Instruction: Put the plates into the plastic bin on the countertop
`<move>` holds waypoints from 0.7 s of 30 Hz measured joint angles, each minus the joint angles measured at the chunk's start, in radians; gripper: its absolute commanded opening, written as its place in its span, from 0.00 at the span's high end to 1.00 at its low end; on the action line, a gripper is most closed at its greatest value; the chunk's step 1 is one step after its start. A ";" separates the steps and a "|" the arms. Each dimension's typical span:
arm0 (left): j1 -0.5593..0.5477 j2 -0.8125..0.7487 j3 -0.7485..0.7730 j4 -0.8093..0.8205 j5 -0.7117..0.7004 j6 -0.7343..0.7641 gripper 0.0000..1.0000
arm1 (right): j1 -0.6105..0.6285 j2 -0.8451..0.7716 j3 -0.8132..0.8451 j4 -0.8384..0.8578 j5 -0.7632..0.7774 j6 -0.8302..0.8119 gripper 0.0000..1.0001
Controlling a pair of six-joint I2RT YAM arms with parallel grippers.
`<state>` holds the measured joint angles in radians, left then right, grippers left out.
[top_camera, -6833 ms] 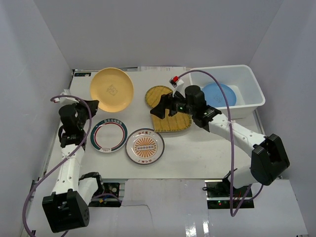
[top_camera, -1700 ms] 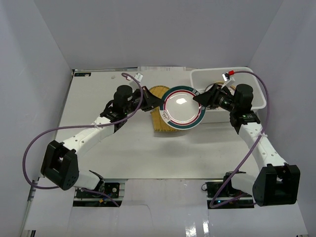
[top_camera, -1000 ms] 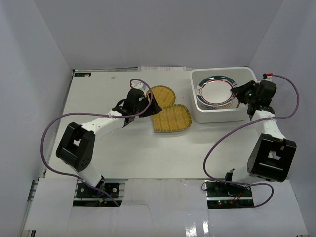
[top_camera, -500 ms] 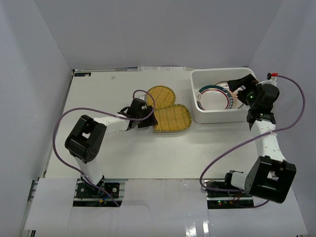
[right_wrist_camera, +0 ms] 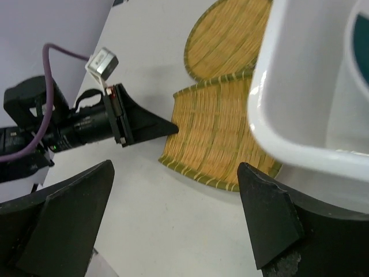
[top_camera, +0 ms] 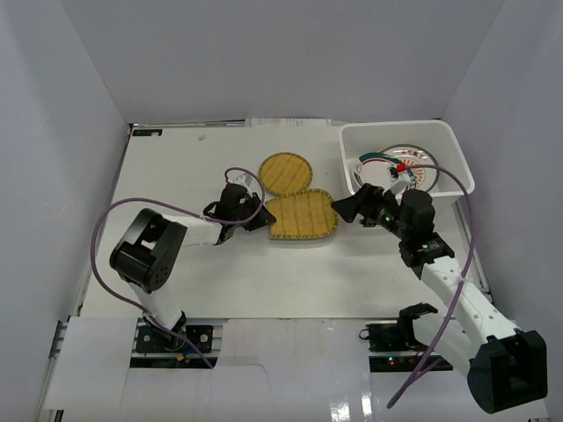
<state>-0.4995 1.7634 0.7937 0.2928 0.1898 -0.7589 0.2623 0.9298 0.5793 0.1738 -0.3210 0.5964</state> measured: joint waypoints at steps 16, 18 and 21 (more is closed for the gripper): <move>0.005 -0.550 -0.297 -0.088 0.136 -0.013 1.00 | 0.162 0.071 -0.164 -0.091 -0.014 -0.085 0.03; 0.005 -0.562 -0.300 -0.083 0.176 -0.023 1.00 | 0.164 0.123 -0.164 -0.072 -0.034 -0.081 0.02; 0.005 -0.579 -0.304 -0.076 0.225 -0.036 1.00 | 0.166 0.177 -0.165 -0.036 -0.052 -0.079 0.02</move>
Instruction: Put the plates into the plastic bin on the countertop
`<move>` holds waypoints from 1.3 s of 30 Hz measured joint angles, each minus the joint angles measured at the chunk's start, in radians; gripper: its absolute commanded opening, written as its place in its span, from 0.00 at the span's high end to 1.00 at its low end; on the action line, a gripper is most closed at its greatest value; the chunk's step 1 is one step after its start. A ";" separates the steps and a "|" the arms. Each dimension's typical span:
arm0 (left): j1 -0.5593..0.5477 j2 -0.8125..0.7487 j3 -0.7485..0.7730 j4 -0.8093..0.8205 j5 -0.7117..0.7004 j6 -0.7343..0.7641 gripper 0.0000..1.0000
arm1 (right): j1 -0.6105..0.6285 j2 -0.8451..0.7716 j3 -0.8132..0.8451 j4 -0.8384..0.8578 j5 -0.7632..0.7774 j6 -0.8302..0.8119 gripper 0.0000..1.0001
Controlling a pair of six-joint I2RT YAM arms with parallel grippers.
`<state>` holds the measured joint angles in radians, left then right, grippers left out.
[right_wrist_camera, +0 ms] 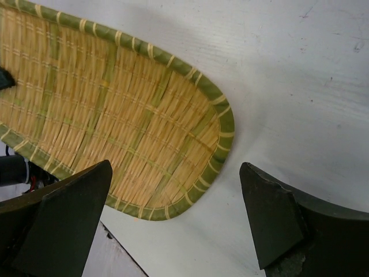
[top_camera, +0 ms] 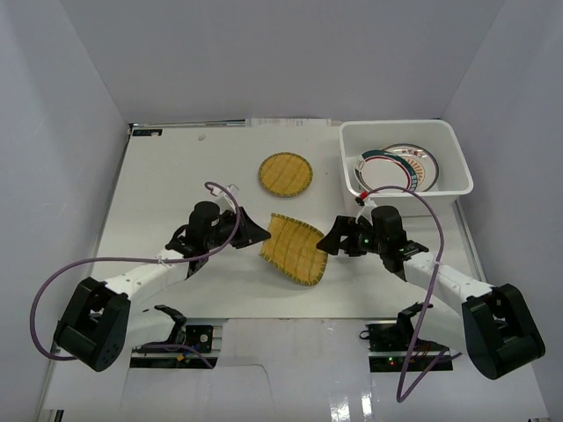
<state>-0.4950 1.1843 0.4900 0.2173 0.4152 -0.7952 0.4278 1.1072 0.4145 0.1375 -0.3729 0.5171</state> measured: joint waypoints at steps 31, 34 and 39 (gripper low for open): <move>0.042 -0.116 -0.057 0.172 0.253 -0.189 1.00 | 0.000 0.041 -0.195 0.359 -0.202 -0.001 0.77; 0.068 -0.120 -0.057 0.173 0.236 -0.169 1.00 | -0.021 -0.058 -0.201 0.322 -0.188 0.048 0.92; 0.076 -0.088 0.040 0.035 0.118 -0.090 0.26 | -0.018 -0.192 -0.130 0.186 -0.138 0.061 0.92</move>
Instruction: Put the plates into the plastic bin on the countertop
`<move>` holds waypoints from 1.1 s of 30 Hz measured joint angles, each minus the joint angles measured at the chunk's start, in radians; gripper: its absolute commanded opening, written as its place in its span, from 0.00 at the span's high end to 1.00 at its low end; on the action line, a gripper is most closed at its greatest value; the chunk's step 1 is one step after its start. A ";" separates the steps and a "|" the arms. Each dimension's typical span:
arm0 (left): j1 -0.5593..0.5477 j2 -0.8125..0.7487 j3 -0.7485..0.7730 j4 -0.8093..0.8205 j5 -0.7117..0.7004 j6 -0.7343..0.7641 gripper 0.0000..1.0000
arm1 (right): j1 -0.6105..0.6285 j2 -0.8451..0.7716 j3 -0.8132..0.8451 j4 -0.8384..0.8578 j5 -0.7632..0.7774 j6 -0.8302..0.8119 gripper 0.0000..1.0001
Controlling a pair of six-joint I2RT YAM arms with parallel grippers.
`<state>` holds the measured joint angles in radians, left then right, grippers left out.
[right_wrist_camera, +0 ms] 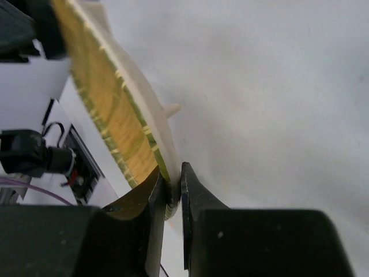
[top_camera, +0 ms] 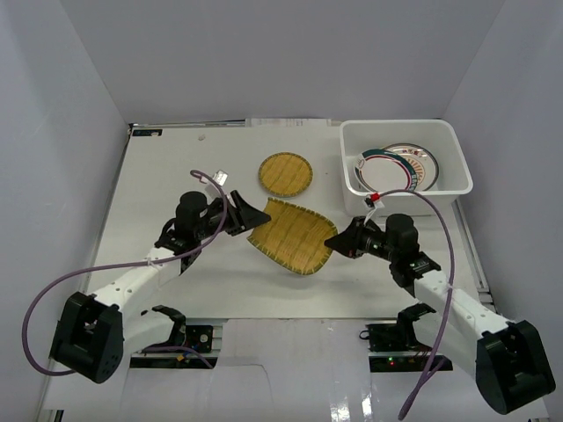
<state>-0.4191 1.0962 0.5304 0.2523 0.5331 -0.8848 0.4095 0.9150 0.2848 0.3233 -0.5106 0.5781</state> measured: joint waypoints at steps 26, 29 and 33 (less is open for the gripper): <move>0.089 0.656 0.532 -0.275 -0.394 0.129 0.12 | -0.742 0.489 0.794 -0.482 0.193 -0.050 0.92; 0.108 0.746 0.596 -0.275 -0.396 0.126 0.11 | -0.742 0.553 0.825 -0.509 0.212 -0.064 0.90; 0.109 0.826 0.664 -0.274 -0.396 0.127 0.11 | -0.743 0.597 0.857 -0.527 0.229 -0.068 0.44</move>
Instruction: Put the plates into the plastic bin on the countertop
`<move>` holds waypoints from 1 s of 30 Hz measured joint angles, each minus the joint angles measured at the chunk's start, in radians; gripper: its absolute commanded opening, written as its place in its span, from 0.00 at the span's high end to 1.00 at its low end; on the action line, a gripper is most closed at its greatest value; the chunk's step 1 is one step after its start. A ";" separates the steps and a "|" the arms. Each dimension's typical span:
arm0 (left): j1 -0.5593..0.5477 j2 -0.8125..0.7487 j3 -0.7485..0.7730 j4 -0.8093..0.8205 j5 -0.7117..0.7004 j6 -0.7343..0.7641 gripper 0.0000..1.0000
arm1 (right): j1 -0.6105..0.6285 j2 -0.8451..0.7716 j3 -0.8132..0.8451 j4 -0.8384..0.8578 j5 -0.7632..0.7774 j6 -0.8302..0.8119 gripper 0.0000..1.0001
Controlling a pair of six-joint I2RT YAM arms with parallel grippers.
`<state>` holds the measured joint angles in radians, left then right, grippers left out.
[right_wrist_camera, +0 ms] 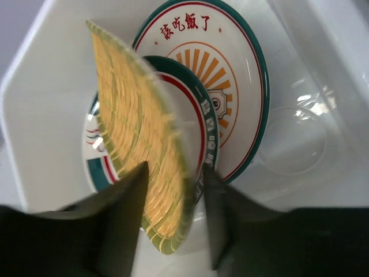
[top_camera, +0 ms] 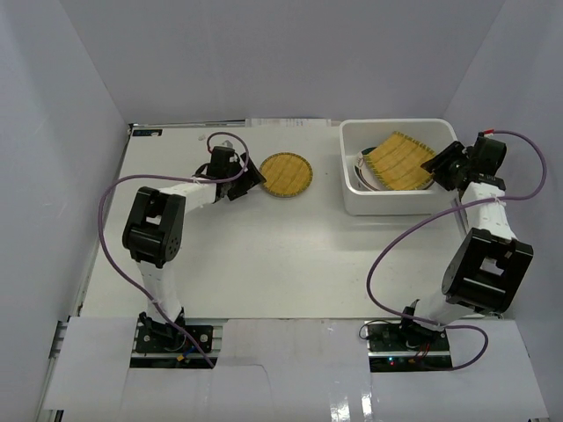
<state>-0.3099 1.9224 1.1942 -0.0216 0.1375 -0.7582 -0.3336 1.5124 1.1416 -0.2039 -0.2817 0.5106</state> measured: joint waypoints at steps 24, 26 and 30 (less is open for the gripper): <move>0.002 0.229 0.186 0.150 0.073 -0.033 0.35 | 0.131 -0.195 0.007 0.050 0.227 -0.075 0.09; 0.002 0.237 0.185 0.159 0.076 -0.039 0.42 | 0.129 -0.175 -0.007 0.048 0.236 -0.080 0.08; 0.003 0.248 0.183 0.165 0.084 -0.048 0.68 | 0.128 -0.107 -0.023 0.038 0.246 -0.092 0.12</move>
<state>-0.3069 2.1704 1.3773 0.1432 0.2214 -0.8062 -0.2054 1.4055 1.1191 -0.1661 -0.0360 0.4183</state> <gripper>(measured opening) 0.442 0.965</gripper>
